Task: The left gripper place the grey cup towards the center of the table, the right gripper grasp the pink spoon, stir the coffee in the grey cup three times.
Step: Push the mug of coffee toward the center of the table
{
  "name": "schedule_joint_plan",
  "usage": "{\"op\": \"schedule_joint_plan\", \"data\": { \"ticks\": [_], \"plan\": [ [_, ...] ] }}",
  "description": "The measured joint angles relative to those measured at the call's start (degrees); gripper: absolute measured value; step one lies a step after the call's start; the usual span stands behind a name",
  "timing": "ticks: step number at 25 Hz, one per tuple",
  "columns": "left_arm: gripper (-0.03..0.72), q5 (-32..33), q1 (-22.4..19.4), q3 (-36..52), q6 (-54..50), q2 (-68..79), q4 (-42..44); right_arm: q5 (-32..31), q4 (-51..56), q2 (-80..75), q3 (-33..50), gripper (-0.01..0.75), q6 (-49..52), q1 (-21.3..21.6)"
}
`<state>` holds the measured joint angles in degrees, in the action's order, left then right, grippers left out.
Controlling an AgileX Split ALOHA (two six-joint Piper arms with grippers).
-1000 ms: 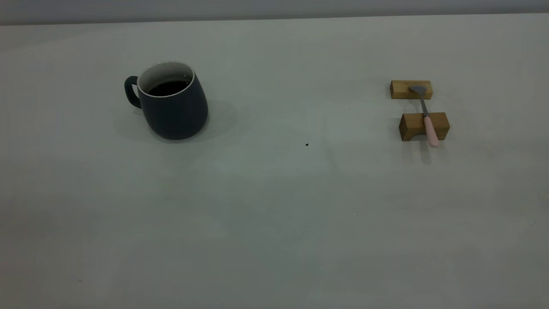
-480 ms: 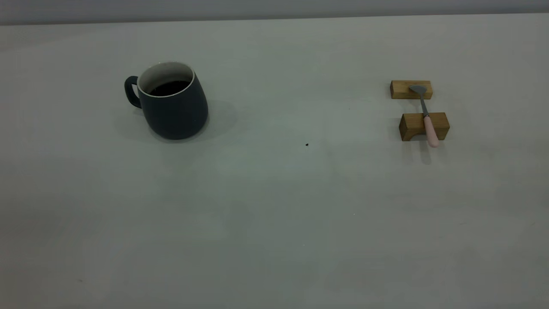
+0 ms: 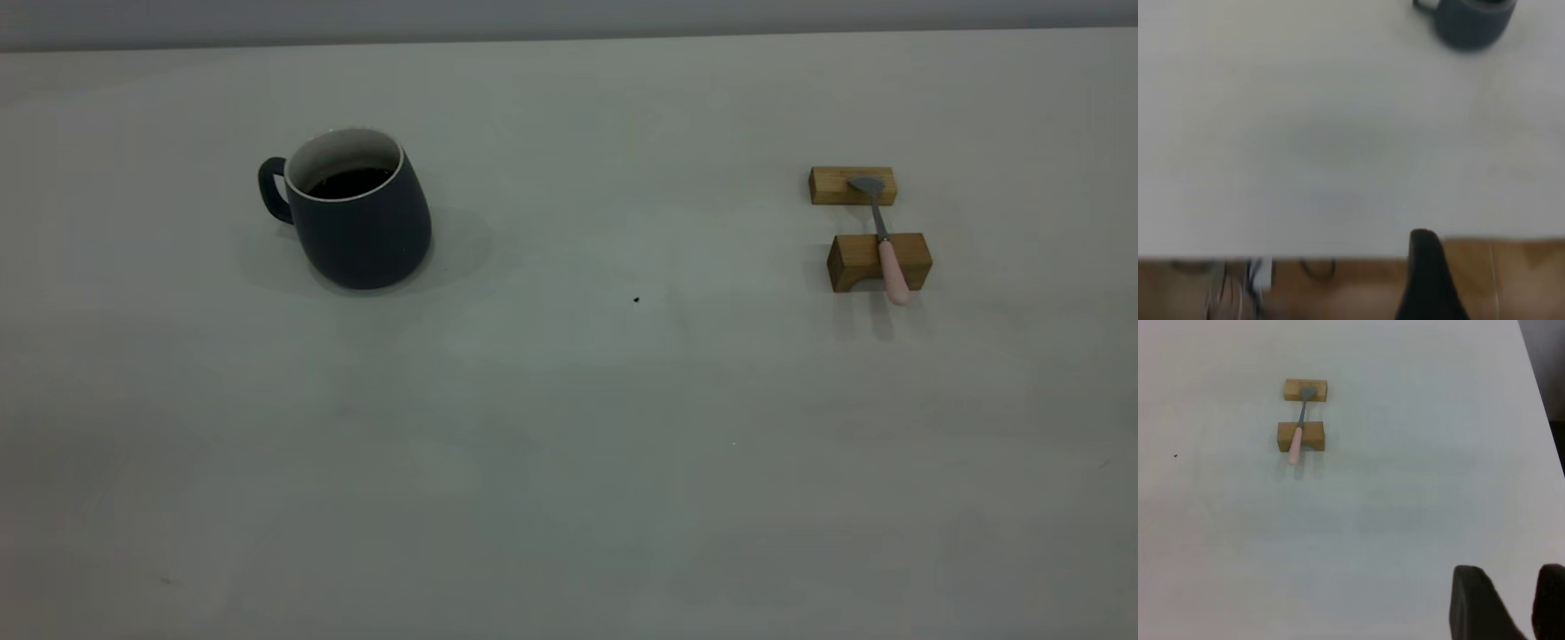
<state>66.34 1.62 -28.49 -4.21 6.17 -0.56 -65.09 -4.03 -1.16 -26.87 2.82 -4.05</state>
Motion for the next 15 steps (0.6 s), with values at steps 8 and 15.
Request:
{"op": "schedule_joint_plan", "data": {
  "ticks": [8, 15],
  "plan": [
    [0.568, -4.4, 0.0, -2.4, 4.2, 26.0, 0.0, 0.0, 0.0, 0.0, 0.0, 0.243, 0.0, 0.0],
    [0.568, -18.8, 0.0, -10.4, 9.9, 54.6, 1.6, 0.0, 0.0, 0.0, 0.0, 0.242, 0.0, 0.0]
  ]
}}
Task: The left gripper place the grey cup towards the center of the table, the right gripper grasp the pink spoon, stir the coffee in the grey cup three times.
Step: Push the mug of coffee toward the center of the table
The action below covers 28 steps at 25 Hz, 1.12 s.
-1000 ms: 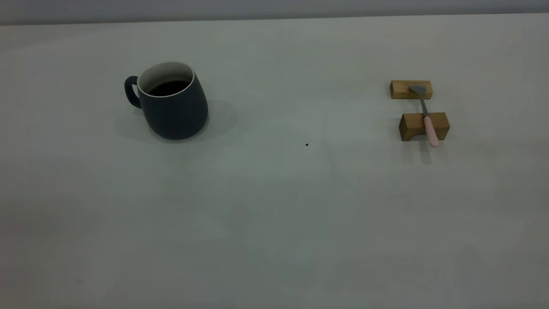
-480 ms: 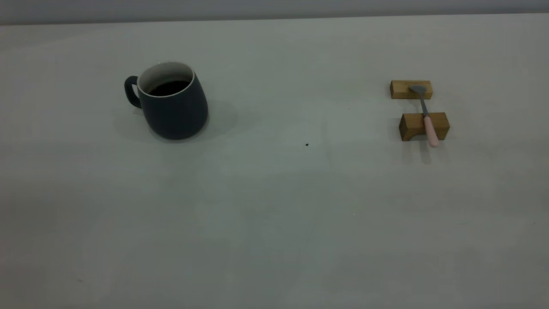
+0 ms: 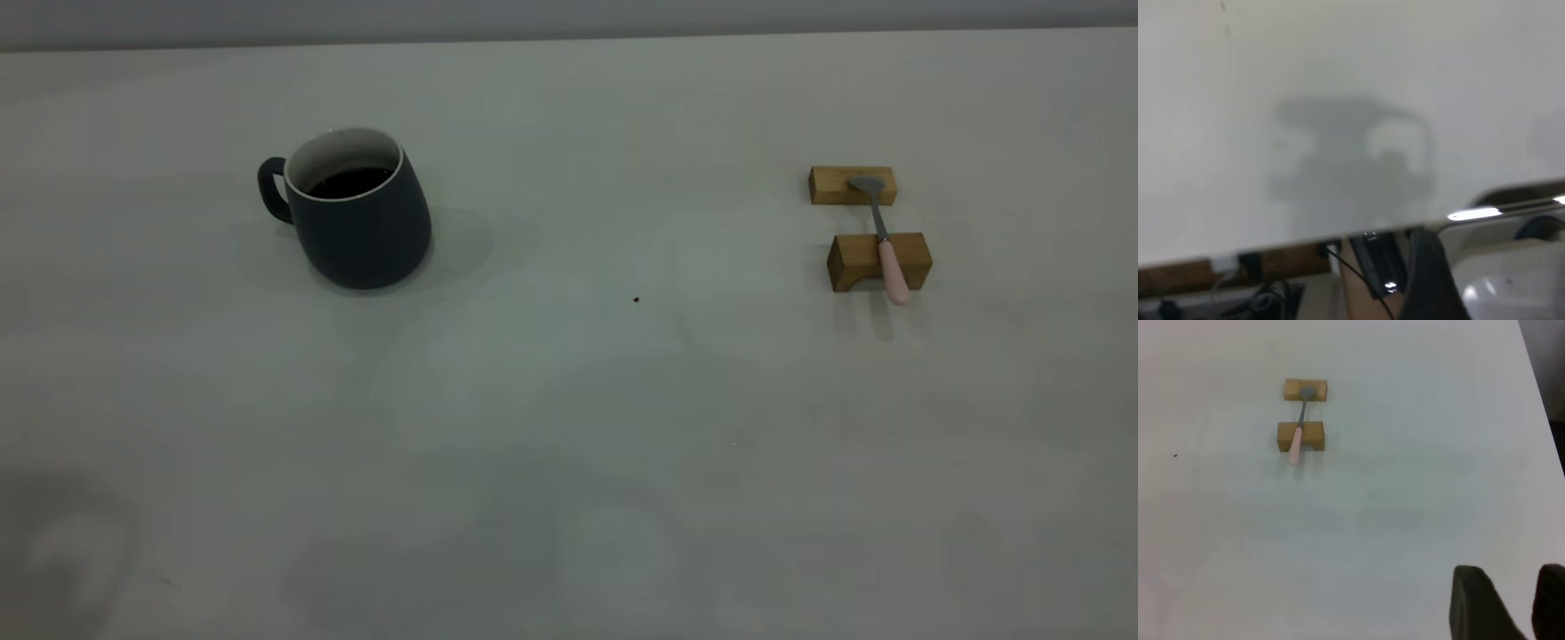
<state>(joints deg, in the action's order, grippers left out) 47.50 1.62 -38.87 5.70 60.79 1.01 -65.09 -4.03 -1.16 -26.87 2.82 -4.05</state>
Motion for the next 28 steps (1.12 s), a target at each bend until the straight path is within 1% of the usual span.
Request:
{"op": "schedule_joint_plan", "data": {
  "ticks": [3, 6, 9, 13, 18, 22, 25, 28],
  "plan": [
    [0.568, -5.9, 0.0, -5.3, 1.4, 12.0, 2.3, 0.0, 0.0, 0.0, 0.0, 0.242, 0.0, 0.0],
    [0.568, -8.1, 0.0, -12.3, 7.1, 23.2, 3.3, 0.0, 0.0, 0.0, 0.0, 0.242, 0.0, 0.0],
    [0.568, -8.0, 0.0, -19.5, 14.9, 33.3, 3.3, 0.0, 0.0, 0.0, 0.0, 0.242, 0.0, 0.0],
    [0.568, -8.8, 0.0, -27.2, 31.7, 43.5, 2.9, 0.0, 0.0, 0.0, 0.0, 0.242, 0.0, 0.0],
    [0.568, -9.6, 0.0, -36.5, 56.7, 55.9, -3.5, 0.0, 0.0, 0.0, 0.0, 0.242, 0.0, 0.0],
    [0.568, -9.7, 0.0, -44.3, 72.5, 64.3, -10.6, 0.0, 0.0, 0.0, 0.0, 0.242, 0.0, 0.0],
    [0.553, -9.2, 0.0, -49.4, 80.7, 69.1, -14.8, 0.0, 0.0, 0.0, 0.0, 0.242, 0.0, 0.0],
    [0.534, -8.7, 0.0, -53.8, 84.2, 72.6, -15.9, 0.0, 0.0, 0.0, 0.0, 0.242, 0.0, 0.0]
  ]
}}
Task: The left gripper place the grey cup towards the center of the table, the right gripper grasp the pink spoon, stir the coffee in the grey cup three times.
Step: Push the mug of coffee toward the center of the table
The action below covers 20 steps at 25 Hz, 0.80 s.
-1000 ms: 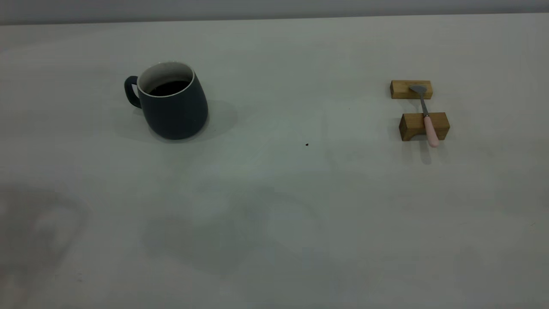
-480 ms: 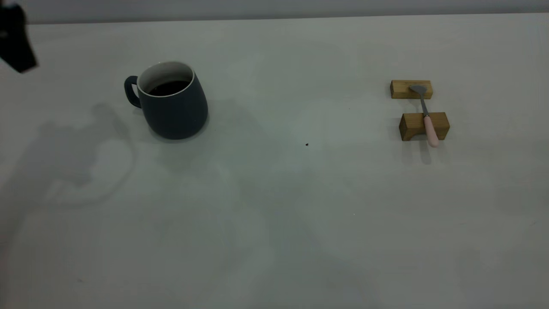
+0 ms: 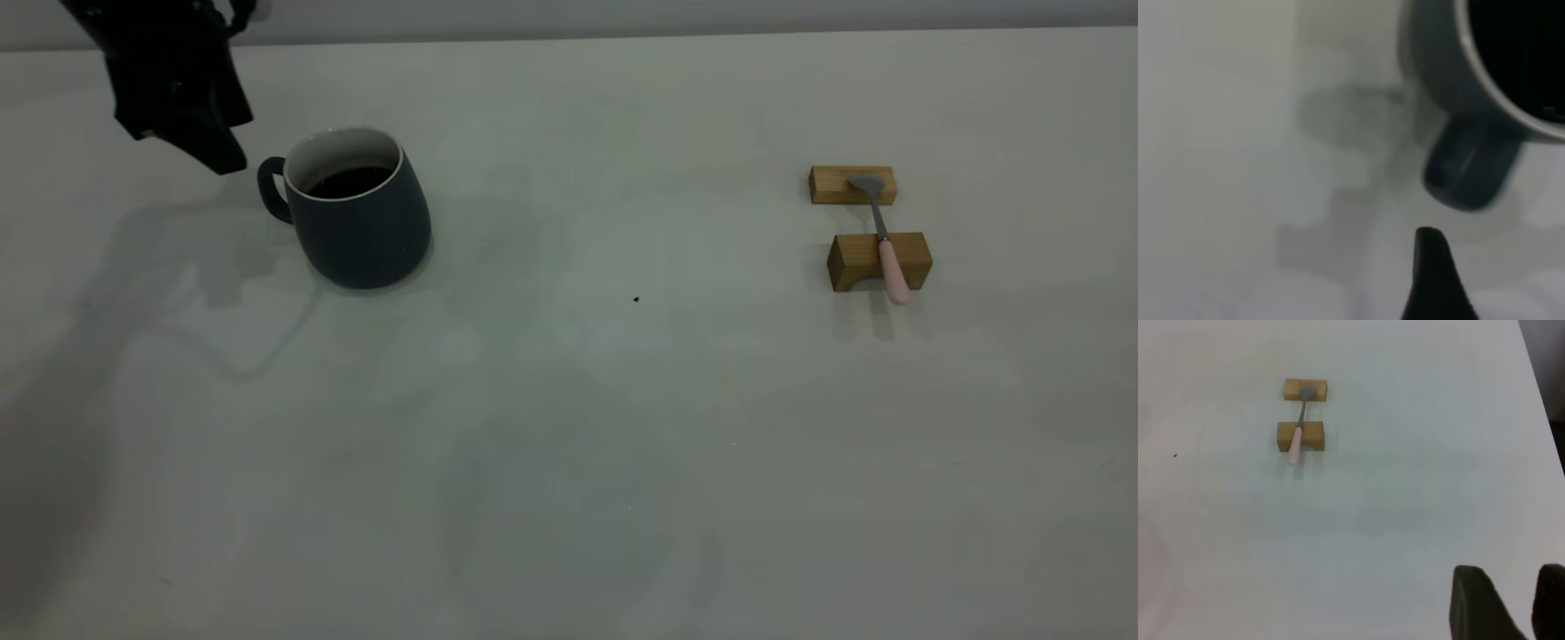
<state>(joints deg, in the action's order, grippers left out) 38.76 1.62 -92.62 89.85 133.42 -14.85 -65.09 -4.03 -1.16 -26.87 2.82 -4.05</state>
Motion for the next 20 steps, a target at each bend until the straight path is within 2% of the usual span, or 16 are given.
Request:
{"op": "schedule_joint_plan", "data": {
  "ticks": [5, 11, 20],
  "plan": [
    [0.521, 1.1, 0.5, -3.3, 4.1, 3.5, -0.1, 0.0, 0.0, 0.0, 0.0, 0.242, 0.0, 0.0],
    [0.52, 2.1, 3.0, -3.4, 5.7, 5.7, 0.1, 0.0, 0.0, 0.0, 0.0, 0.242, 0.0, 0.0],
    [0.519, 1.5, 8.7, -3.6, 0.7, 7.2, -0.5, 0.0, 0.0, 0.0, 0.0, 0.242, 0.0, 0.0]
  ]
}}
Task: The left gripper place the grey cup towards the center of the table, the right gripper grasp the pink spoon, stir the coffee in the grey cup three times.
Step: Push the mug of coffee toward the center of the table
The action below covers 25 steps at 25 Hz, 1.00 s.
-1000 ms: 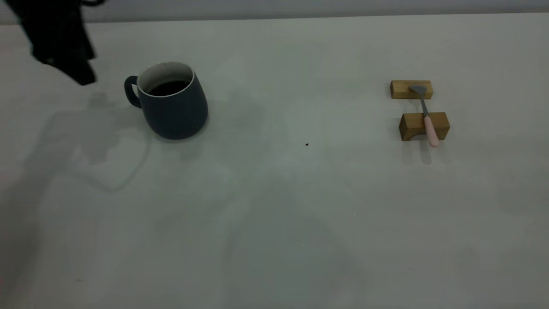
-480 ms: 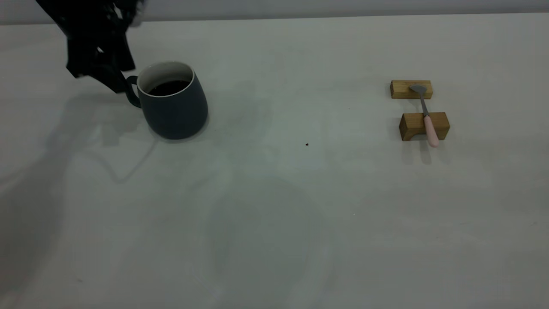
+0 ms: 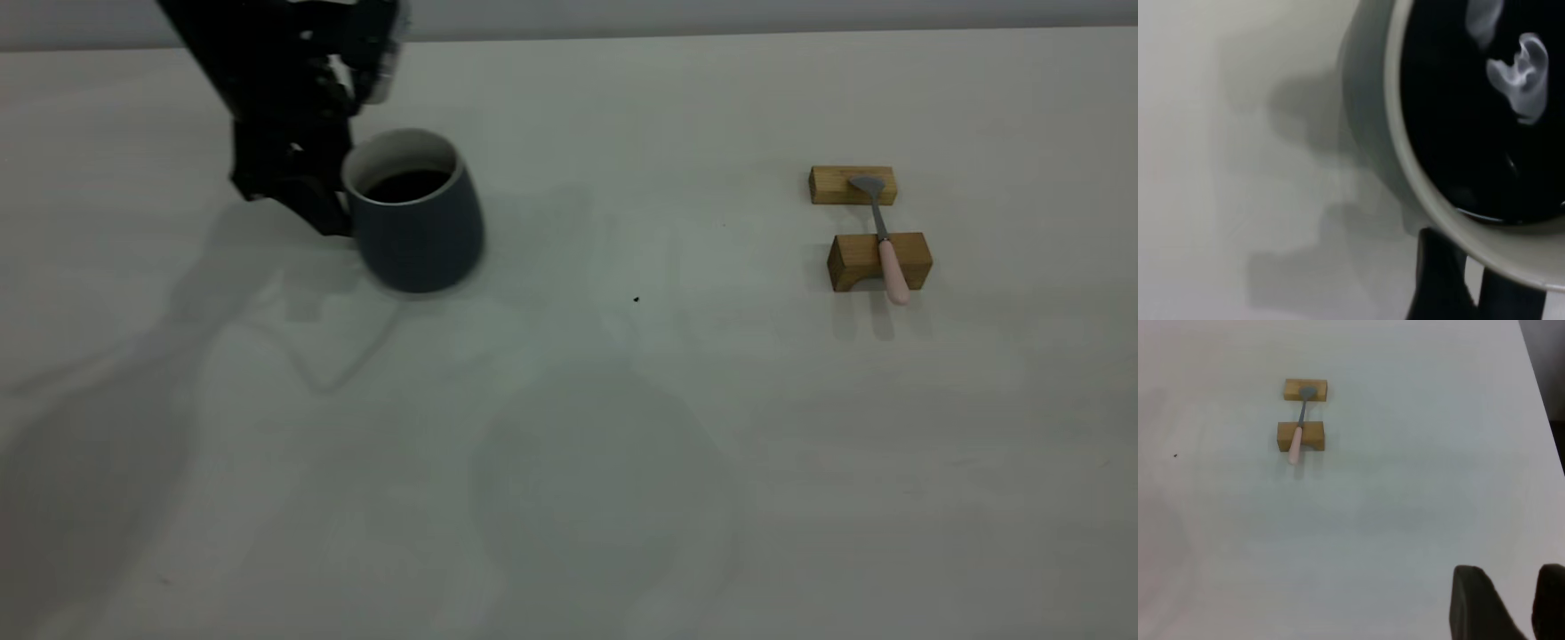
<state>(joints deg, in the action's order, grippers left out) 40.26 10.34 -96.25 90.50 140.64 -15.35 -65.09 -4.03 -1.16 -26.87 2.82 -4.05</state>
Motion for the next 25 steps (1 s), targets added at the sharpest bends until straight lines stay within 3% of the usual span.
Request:
{"op": "schedule_joint_plan", "data": {
  "ticks": [12, 17, 25],
  "plan": [
    [0.519, -5.5, 8.9, 0.0, -1.0, 1.7, -7.9, 0.0, 0.0, 0.0, 0.0, 0.242, 0.0, 0.0],
    [0.519, -6.8, 9.7, 0.0, -2.7, 1.8, -8.0, 0.0, 0.0, 0.0, 0.0, 0.242, 0.0, 0.0],
    [0.519, 2.0, 9.7, 0.0, -12.7, -5.5, -0.6, 0.0, 0.0, 0.0, 0.0, 0.242, 0.0, 0.0]
  ]
}}
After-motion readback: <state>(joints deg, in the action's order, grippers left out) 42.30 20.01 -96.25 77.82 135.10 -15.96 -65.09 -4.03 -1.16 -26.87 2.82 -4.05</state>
